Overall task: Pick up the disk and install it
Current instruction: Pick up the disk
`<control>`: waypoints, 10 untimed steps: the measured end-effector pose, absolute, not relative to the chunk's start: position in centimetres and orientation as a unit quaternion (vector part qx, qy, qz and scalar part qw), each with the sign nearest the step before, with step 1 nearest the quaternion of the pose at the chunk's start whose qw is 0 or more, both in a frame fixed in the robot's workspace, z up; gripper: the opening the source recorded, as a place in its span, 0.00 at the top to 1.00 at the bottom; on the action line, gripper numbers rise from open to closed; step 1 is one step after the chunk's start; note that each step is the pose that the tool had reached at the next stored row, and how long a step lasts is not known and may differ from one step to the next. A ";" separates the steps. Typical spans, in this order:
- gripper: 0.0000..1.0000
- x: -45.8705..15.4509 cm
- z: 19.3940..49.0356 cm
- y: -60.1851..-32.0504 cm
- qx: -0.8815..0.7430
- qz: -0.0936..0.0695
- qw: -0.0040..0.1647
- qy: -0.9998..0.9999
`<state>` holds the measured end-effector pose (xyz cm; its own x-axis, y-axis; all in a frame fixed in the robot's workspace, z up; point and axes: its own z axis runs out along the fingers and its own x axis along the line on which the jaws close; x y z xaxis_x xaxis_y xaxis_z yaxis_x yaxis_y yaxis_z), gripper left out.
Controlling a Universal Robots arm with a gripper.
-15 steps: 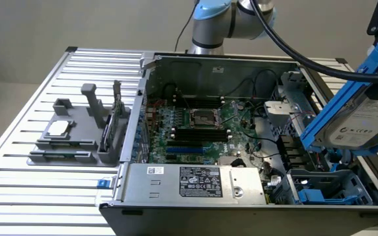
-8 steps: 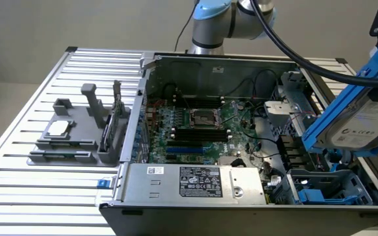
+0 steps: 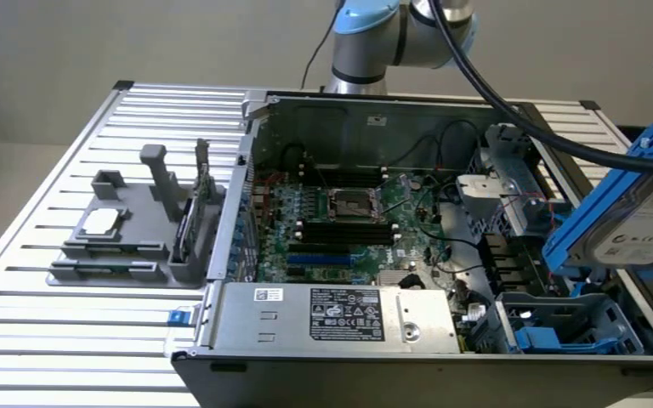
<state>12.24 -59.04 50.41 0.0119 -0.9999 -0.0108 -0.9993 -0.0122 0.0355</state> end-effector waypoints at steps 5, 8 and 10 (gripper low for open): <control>0.67 11.9 49.7 -59.4 0.711 -0.013 0.005 -0.703; 0.67 11.5 49.2 -59.4 0.712 -0.013 0.005 -0.702; 0.67 11.5 48.8 -59.4 0.713 -0.012 0.004 -0.701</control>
<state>11.51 -59.43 48.81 0.0160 -0.9998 -0.0112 -0.9996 -0.0163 0.0231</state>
